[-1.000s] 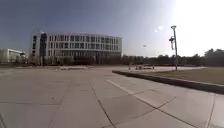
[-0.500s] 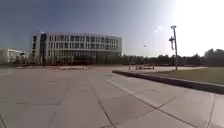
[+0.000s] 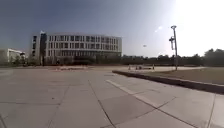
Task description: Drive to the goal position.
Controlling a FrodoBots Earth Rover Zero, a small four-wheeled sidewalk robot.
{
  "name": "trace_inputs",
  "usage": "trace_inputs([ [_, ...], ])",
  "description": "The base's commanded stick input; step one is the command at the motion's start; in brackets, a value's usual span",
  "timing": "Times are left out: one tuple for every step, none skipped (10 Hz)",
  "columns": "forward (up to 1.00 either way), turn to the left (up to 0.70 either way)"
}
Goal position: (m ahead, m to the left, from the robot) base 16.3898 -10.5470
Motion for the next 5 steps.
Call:
trace_inputs([
  [0.06,0.00],
  [0.06,0.00],
  [0.05,0.00],
  [0.06,0.00],
  [0.06,0.00],
])
